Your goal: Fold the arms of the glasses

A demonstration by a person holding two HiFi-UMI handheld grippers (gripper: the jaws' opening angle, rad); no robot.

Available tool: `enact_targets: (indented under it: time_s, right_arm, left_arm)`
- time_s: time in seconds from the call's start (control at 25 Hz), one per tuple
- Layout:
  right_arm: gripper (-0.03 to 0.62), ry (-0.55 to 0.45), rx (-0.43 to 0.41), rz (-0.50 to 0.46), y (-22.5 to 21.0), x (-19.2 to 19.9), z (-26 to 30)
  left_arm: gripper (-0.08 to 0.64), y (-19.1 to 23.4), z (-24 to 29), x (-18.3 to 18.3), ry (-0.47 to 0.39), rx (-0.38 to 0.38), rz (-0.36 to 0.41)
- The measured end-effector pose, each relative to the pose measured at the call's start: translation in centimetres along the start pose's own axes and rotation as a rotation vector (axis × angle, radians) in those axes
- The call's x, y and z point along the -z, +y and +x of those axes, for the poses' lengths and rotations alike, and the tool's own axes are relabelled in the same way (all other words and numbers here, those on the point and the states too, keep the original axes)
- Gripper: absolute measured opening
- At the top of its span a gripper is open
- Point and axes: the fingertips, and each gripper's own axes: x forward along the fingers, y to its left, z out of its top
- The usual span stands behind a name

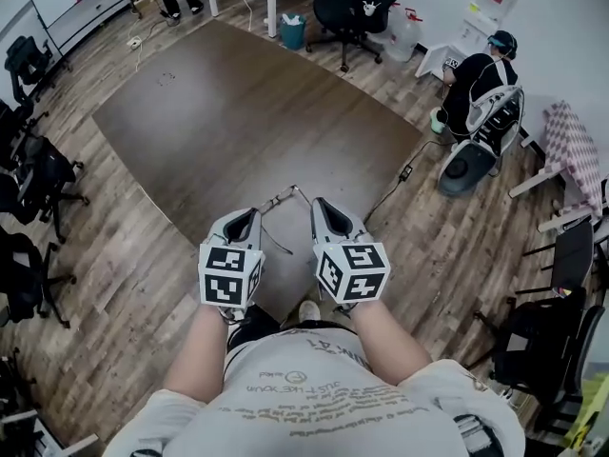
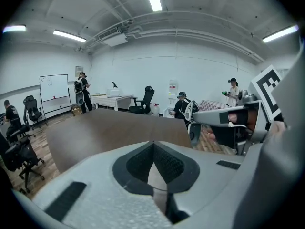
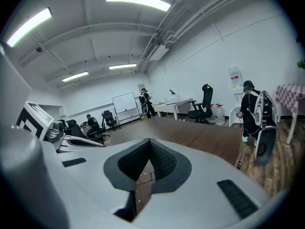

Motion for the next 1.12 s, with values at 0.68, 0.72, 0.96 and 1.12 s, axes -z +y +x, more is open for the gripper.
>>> enact_targets:
  time_s: [0.68,0.72,0.96,1.12]
  right_arm:
    - [0.014,0.094,0.21,0.087,-3.4,3.7,0.8]
    - [0.014,0.098,0.226,0.097,-3.6,3.9,0.7]
    - [0.014,0.104,0.305,0.145,-4.7,4.8,0.9]
    - [0.014,0.1,0.357,0.176,-5.7,4.9,1.1]
  left_arm:
    - [0.014,1.5,11.3,5.7,0.276,0.214,0.178]
    - [0.014,1.4,12.0,6.1,0.293,0.23,0.195]
    - [0.014,2.2,15.2,7.5,0.396,0.36,0.23]
    - [0.015,3.6,17.3,8.8,0.496,0.46,0.157]
